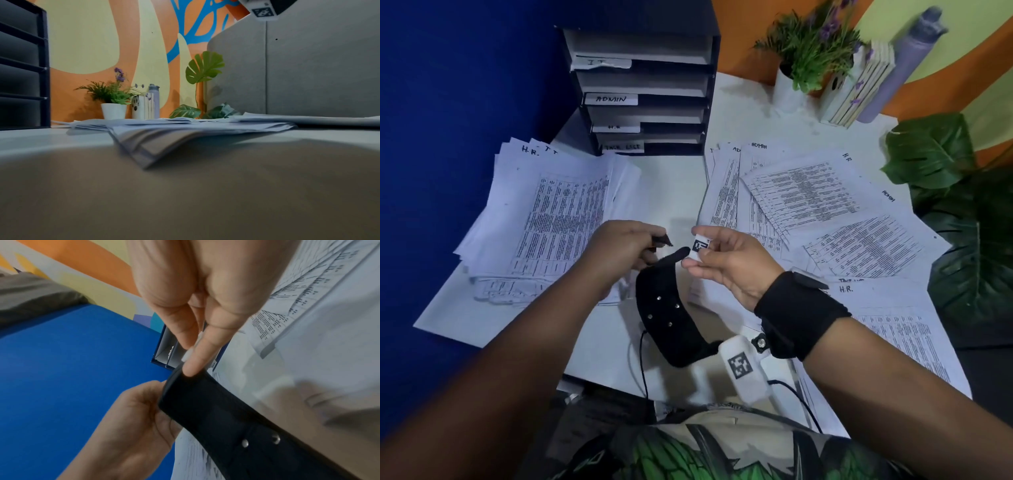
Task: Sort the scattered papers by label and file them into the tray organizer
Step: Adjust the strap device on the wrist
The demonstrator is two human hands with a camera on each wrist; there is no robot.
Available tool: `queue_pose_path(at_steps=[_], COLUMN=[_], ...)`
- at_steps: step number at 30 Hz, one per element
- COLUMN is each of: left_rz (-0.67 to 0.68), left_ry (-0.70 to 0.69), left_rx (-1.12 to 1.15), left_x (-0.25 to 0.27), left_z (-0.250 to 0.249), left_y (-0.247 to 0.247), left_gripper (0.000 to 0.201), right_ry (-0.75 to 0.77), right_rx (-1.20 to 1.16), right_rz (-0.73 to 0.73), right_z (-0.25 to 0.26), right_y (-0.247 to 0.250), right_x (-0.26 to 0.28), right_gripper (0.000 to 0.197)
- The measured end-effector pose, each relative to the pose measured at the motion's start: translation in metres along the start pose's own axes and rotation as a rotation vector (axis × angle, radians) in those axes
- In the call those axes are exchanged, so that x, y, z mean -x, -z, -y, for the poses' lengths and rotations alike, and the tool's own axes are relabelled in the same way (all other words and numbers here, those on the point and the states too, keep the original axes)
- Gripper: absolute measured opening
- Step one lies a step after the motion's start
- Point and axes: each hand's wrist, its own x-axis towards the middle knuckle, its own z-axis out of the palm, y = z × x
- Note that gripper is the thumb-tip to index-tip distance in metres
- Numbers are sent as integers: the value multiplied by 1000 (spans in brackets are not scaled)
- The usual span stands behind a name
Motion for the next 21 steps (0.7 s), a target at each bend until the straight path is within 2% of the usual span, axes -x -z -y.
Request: queue_pose_path(at_steps=[2, 4, 7, 9, 12, 16, 21], left_rz=[8, -19, -34, -54, -97, -126, -175], left_ry=[55, 54, 5, -11, -11, -26, -27], left_rx=[189, 294, 348, 341, 389, 394, 344], left_x=[2, 2, 3, 5, 8, 10, 13], left_z=[0, 6, 17, 20, 23, 30, 38], left_y=[-1, -3, -8, -12, -18, -23, -26], left_gripper=[22, 14, 26, 31, 31, 22, 29], right_ry=[28, 90, 203, 216, 122, -24, -70], right_rx=[102, 239, 240, 192, 187, 193, 173], right_rz=[-26, -72, -133, -126, -76, -101, -106], right_z=[-1, -2, 2, 7, 6, -8, -15], right_y=[-2, -5, -7, -11, -20, -23, -22], right_x=[-4, -7, -9, -9, -10, -12, -10], right_gripper=[37, 35, 34, 31, 26, 16, 13])
